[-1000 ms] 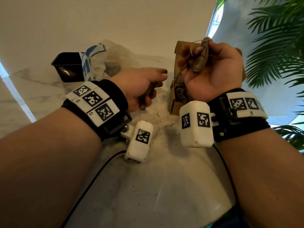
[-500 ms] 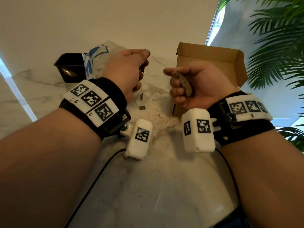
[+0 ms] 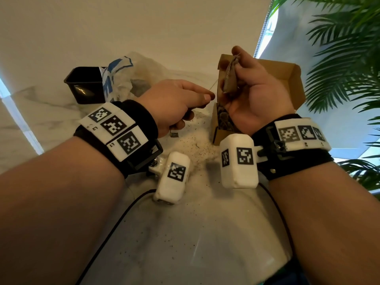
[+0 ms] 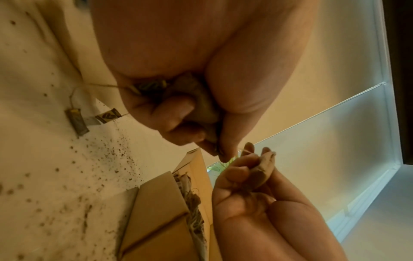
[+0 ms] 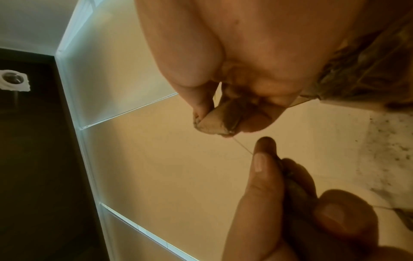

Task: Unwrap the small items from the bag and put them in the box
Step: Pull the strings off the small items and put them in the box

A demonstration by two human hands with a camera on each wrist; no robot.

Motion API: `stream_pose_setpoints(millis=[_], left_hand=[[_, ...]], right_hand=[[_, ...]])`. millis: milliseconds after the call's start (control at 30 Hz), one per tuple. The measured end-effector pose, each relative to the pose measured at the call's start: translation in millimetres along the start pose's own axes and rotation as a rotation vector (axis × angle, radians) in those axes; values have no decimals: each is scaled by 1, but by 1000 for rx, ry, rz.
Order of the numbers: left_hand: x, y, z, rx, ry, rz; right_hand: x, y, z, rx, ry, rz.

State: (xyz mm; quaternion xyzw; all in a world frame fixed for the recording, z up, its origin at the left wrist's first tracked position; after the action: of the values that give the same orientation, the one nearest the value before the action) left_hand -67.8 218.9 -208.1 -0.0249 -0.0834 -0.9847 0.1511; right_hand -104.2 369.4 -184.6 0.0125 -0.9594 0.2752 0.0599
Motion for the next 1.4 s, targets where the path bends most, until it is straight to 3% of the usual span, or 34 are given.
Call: stream_pose_setpoints(millis=[200,400,600,700,800,933,1100,1267,1400], left_hand=[[0,0,0,-37,2,6],[2,3,-2,-15,19,32],[-3,-3,-1,42,18,-56],[-9,-9,3,-44,26,-152],[-13,-13,11,-191,18,-197],[-8,-8,15,-324,-6,-72],[-2,1,9,-333,20,90],[-1,1,7,-343,41,98],[-3,-2,4,-302,70,98]], right_hand=[[8,15,3,-52,32,195],[7,15,3,-68,26,195],[10,21,3,-180,50,247],[9,24,0,-280,109,279],[1,16,-4,-329,160,186],[-8,0,-3,-379,202,46],[-9,-3,1,-364,193,38],[-11,-7,2,-434,202,-23],[-4,4,-6,-431,219,68]])
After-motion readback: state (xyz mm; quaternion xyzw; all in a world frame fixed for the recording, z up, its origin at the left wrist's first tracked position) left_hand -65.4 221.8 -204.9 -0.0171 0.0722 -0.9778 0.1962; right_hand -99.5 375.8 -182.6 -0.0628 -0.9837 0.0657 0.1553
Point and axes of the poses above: each hand's wrist, its own x-axis towards the middle knuckle, its own y-axis out of the back of the hand, z = x × y, the point moved 7 cm from there along x, towards the middle knuckle, and after that the axes turned 15 degrees about z, right-handed, at the moved point
